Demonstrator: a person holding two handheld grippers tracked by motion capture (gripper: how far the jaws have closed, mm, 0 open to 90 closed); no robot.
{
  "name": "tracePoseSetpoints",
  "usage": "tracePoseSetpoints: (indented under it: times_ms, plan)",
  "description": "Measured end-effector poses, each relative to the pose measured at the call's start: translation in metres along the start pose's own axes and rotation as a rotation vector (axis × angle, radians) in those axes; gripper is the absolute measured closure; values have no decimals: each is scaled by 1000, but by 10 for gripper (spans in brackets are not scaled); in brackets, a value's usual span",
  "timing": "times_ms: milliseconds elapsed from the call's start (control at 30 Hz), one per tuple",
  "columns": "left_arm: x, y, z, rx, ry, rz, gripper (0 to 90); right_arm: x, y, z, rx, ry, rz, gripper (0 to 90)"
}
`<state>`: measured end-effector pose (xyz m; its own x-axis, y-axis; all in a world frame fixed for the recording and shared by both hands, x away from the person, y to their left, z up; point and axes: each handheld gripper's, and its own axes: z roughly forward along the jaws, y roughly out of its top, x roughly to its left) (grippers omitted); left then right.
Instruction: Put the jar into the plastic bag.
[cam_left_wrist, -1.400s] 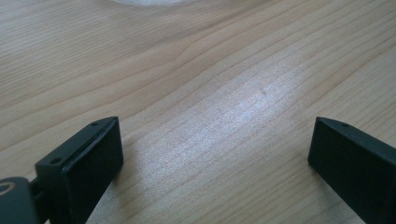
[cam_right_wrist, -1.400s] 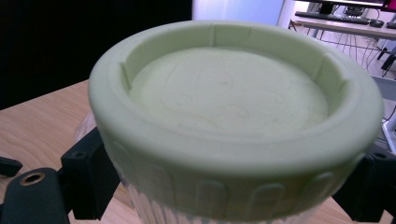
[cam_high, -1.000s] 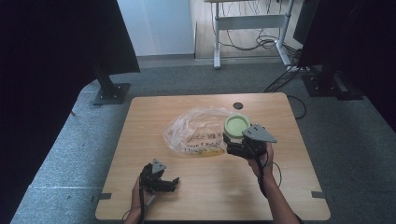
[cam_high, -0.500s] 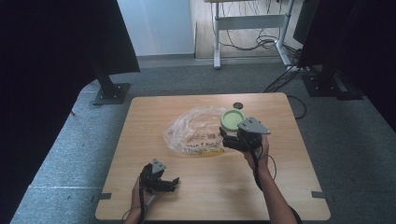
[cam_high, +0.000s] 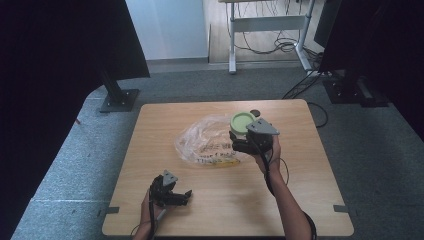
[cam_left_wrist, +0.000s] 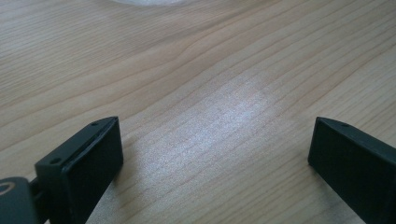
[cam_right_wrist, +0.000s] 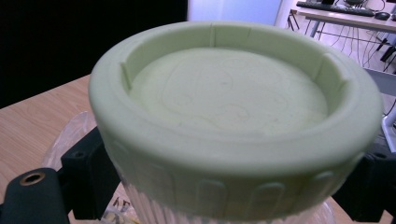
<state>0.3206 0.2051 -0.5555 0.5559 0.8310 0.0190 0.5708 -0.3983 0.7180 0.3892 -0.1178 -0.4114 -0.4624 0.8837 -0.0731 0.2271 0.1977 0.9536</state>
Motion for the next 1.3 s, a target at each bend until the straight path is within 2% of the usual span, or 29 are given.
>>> tracePoseSetpoints:
  times_ms: [600, 1300]
  plan:
    - [0, 0, 0, 0, 0, 0, 28, 4, -1, 36, 28, 10, 28, 112]
    - [0, 0, 0, 1, 0, 0, 27, 12, -14, 73, 71, 4, 38, 112]
